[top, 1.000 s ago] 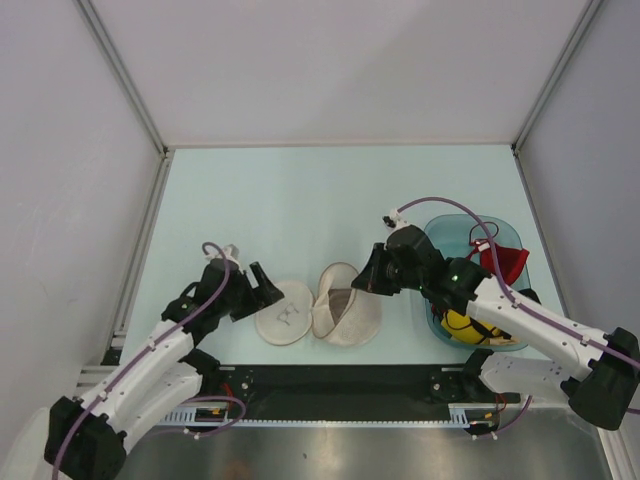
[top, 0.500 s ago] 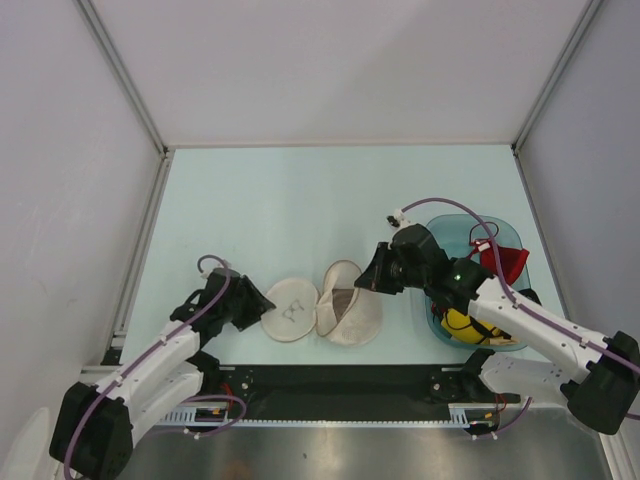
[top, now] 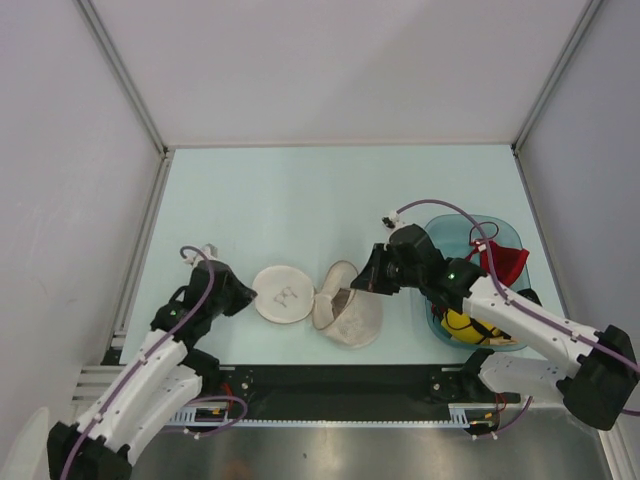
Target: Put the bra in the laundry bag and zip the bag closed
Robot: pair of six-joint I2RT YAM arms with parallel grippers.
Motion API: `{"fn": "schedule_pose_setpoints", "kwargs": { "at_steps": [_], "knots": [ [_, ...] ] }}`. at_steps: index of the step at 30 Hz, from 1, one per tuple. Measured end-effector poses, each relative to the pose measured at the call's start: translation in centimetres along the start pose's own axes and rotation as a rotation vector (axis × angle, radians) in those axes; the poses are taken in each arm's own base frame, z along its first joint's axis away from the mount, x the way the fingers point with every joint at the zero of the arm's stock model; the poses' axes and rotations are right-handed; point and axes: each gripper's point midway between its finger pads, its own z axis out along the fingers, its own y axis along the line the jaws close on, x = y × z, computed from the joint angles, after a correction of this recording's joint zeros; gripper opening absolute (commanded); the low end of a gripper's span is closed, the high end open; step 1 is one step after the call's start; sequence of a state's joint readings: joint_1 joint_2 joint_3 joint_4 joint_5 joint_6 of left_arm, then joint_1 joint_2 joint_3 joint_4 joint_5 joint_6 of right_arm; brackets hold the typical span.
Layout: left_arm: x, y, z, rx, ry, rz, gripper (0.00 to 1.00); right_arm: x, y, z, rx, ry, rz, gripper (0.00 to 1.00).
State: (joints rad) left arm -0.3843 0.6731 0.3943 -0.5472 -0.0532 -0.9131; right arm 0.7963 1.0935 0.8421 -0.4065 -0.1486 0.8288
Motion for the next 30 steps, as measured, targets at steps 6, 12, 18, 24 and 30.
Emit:
{"fn": "schedule_pose_setpoints", "kwargs": {
  "at_steps": [6,12,18,24,30],
  "knots": [
    [-6.0,-5.6,-6.1,0.133,-0.197,0.115,0.00,0.4,-0.3,1.9,0.007,0.041,-0.009,0.00],
    [-6.0,-10.6,-8.4,0.117,-0.171,0.362,0.00,0.1,0.2,3.3,-0.007,0.060,-0.007,0.00],
    [-2.1,-15.0,-8.3,0.060,-0.133,0.631,0.00,-0.8,0.6,3.1,-0.028,0.039,-0.001,0.02],
    [0.9,-17.8,-8.7,0.016,-0.171,0.801,0.00,-1.4,0.5,0.8,-0.061,-0.022,0.010,0.05],
    [5.4,-21.2,-8.8,0.024,-0.200,0.933,0.00,-0.8,-2.3,-0.2,-0.034,-0.048,0.078,0.17]
  ]
}}
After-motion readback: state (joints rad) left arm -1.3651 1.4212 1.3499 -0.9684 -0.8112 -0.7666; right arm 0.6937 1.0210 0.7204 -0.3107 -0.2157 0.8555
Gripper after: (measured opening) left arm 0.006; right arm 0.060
